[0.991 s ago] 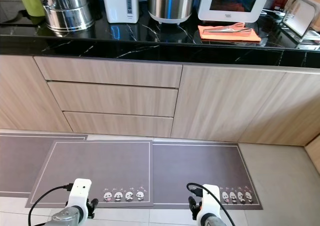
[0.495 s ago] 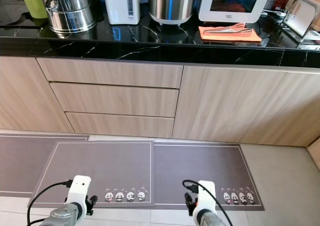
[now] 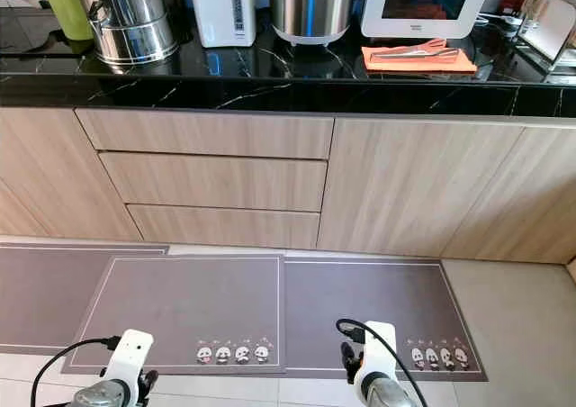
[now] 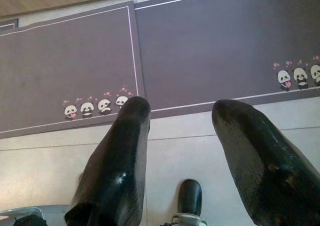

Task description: Kitchen organization

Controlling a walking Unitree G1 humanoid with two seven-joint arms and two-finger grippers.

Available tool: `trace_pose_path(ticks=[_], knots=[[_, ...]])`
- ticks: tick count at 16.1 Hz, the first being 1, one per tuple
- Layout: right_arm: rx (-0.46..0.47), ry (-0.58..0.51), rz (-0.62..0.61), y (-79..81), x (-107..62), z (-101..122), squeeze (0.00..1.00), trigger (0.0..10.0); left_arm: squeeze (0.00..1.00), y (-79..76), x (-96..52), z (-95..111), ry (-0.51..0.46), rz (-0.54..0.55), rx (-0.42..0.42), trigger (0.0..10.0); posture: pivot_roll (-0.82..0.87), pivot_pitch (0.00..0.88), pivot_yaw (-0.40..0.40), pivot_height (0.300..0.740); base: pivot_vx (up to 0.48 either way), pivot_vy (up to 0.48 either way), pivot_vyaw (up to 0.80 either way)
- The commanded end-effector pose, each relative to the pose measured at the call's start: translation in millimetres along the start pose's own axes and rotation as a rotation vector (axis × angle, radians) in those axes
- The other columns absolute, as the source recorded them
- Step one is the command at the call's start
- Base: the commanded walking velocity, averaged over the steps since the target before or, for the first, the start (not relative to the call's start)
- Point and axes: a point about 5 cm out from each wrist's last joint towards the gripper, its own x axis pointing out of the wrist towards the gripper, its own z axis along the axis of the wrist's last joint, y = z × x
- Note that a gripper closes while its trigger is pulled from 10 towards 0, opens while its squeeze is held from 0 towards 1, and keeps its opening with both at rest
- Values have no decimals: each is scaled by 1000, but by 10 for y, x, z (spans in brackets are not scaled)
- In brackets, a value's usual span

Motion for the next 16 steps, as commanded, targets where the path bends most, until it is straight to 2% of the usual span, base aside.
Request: trace_pose_path(ticks=[1, 5, 11, 16], knots=[[17, 11, -7, -21, -16, -50, 0, 10000, 0, -11, -12, -81, 27, 2, -15, 10000, 13, 0, -10, 740, 0, 0, 0], [-3, 42, -9, -84, -57, -155, 0, 10000, 0, -55, -17, -123, 37, -8, -13, 10000, 19, 0, -26, 740, 0, 0, 0], [0, 62, -15, -142, -92, -232, 0, 10000, 0, -22, 6, -13, 14, 34, -127, 10000, -12, 0, -16, 740, 0, 0, 0], [14, 84, -38, -280, -165, -349, 0, 10000, 0, -16, -10, -89, 35, 24, -94, 10000, -34, 0, 0, 740, 0, 0, 0]])
